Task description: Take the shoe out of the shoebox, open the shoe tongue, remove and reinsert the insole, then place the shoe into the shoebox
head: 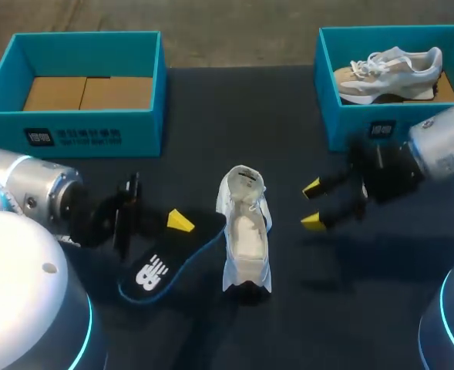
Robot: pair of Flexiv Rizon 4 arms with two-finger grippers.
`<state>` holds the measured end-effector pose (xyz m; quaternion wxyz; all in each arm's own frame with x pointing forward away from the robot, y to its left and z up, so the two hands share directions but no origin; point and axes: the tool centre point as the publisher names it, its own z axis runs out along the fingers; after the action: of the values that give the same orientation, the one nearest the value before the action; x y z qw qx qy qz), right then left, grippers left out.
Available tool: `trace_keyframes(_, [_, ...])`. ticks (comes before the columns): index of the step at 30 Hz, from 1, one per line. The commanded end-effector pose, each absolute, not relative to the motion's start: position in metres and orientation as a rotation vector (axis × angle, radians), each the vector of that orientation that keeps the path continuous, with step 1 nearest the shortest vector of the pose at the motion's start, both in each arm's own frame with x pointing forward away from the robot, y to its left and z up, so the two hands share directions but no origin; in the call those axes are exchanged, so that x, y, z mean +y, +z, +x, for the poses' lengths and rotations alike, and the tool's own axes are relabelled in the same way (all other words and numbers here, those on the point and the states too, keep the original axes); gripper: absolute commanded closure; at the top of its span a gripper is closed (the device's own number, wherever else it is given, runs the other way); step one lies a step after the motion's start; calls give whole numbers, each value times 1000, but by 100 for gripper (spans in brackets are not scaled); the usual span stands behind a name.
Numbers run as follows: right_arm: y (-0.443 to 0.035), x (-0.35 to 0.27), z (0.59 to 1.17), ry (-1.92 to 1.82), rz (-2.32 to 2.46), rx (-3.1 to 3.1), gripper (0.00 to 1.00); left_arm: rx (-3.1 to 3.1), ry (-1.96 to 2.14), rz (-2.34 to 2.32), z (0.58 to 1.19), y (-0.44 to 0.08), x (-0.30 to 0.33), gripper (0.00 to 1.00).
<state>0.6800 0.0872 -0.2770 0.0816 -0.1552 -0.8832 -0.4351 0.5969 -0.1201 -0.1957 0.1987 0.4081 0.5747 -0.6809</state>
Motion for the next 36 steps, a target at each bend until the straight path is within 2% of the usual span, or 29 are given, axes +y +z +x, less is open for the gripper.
trace_keyframes(1, [-289,88,668,-996,-629,-2870,0,1659,-1756,1197,592,-199,-124,100])
trace_keyframes(15, [-288,95,668,-944,-541,-2932,0,1663,-1768,1191,591,-202,-128,100])
trace_keyframes(25, [-325,109,663,-679,-309,-3056,0,1685,-1898,1078,580,-216,-139,100])
trace_keyframes(36, [-356,119,653,-545,-197,-3084,0,1719,-1851,1062,569,-228,-141,100])
